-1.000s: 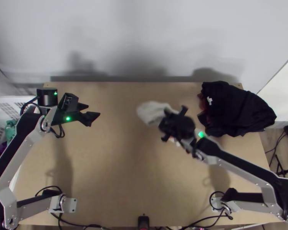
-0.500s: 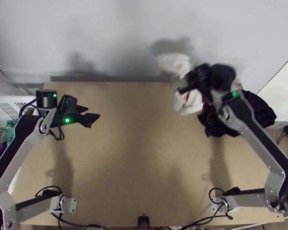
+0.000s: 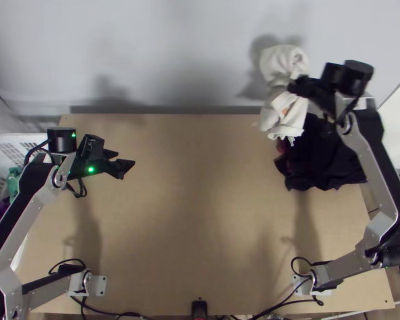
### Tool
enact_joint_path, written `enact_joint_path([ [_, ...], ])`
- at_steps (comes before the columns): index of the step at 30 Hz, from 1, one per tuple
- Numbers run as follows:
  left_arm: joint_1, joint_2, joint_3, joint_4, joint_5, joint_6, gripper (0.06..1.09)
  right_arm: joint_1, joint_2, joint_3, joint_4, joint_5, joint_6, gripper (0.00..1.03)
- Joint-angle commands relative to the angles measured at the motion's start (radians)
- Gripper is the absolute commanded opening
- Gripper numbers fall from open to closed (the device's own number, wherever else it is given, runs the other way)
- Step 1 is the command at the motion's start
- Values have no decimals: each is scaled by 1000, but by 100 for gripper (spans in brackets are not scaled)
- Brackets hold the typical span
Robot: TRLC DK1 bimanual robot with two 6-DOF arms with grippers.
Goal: Fold the t-shirt
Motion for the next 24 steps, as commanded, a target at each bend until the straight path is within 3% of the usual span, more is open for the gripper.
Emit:
enact_joint_path([
  [1, 25, 12, -12, 11, -1, 23, 102, -160, 3, -53, 5, -132, 142, 3],
  [4, 27, 32, -10, 24, -1, 26, 102, -220, -3, -117, 76, -203, 197, 3],
  [8, 22, 49, -7, 36, -1, 25, 102, -246, 0, -153, 119, -228, 243, 3],
  [16, 10, 83, -9, 56, -2, 29, 102, -352, -44, -303, 218, -229, 240, 3],
  [24, -48, 132, 17, 67, -28, 28, 102, -490, -172, -590, 347, -264, 211, 3],
])
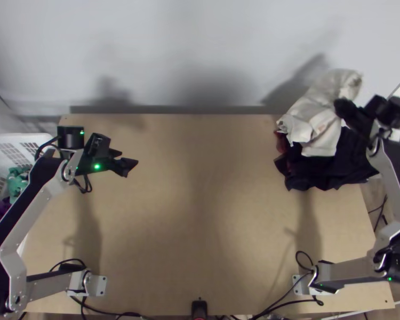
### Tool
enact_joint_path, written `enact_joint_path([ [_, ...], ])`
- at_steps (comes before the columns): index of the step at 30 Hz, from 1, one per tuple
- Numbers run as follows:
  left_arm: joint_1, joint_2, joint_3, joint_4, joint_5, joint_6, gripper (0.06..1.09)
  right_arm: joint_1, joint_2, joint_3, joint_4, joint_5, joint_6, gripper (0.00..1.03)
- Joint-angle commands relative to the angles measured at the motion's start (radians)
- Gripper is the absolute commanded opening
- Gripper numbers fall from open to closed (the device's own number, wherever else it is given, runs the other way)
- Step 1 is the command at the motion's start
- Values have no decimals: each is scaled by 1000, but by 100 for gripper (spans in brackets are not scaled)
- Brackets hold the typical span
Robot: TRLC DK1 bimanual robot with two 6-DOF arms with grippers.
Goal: Fold the t-shirt
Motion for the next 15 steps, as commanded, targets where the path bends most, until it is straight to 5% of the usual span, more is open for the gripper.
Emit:
enact_joint_path([
  [1, -48, 44, 25, 11, -18, -4, 102, -135, -90, -228, 73, -33, -27, 3],
  [12, -106, 96, 68, 10, -52, -9, 103, -340, -41, -405, 228, -79, -107, 3],
  [15, -111, 101, 68, 10, -64, -7, 103, -353, 11, -425, 262, -88, -125, 19],
])
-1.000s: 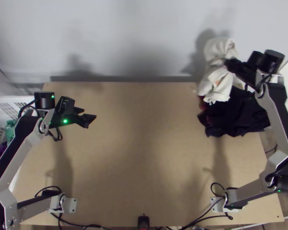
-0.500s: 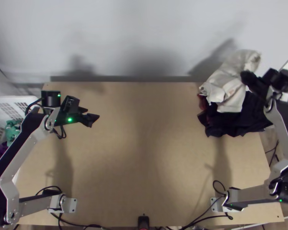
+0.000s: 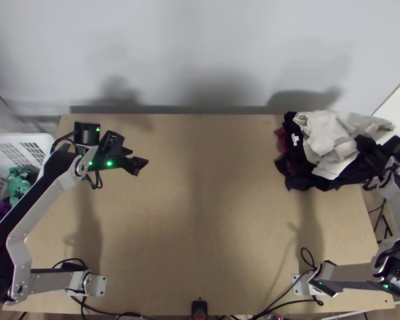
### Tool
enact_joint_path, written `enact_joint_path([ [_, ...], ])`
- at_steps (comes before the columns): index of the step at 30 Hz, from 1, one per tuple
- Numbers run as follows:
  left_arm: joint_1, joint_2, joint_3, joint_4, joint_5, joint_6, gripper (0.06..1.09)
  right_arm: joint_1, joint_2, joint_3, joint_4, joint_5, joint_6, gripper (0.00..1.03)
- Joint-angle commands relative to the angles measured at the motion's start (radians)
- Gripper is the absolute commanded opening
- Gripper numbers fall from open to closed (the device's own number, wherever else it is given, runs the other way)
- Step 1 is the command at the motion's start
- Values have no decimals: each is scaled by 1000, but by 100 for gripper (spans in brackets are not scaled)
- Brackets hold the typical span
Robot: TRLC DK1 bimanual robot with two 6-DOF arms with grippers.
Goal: Fold the t-shirt
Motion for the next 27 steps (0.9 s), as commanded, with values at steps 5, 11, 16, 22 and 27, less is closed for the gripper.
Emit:
enact_joint_path([
  [5, -17, 18, 15, -4, -25, 5, 103, -56, 104, -84, 62, -65, -78, 101],
  [11, -13, 14, 13, -5, -27, 5, 103, -56, 75, -54, 7, -162, -71, 99],
  [16, -13, 11, 13, -5, -27, 3, 103, -72, 25, -3, -47, -245, -18, 99],
  [22, -13, -5, 6, -11, -27, 5, 103, -173, -57, 14, -110, -341, 34, 99],
  [27, -13, -8, 9, -11, -27, 5, 103, -260, -135, 14, -205, -398, -5, 99],
])
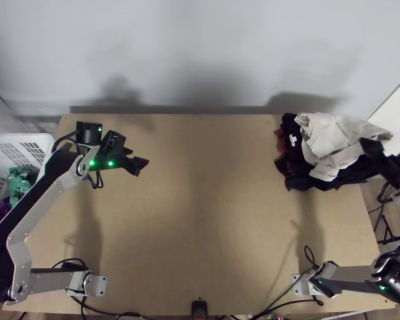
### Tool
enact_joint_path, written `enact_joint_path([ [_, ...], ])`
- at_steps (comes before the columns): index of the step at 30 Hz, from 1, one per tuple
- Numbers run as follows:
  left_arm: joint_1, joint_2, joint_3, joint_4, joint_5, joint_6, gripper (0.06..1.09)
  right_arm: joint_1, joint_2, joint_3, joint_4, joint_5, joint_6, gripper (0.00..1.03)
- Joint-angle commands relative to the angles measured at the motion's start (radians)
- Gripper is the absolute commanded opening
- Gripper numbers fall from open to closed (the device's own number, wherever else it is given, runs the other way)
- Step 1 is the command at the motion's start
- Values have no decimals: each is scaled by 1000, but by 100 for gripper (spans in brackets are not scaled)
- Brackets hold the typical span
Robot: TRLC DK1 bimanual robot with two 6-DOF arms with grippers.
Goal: Fold the t-shirt
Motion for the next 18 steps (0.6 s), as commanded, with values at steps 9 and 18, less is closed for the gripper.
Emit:
enact_joint_path([
  [9, -6, -30, -14, -2, 1, 1, 103, -114, -312, 100, -260, -37, -123, 89],
  [18, 19, -108, -80, -2, -10, -9, 103, 198, -80, 232, -64, 209, -166, 3],
])
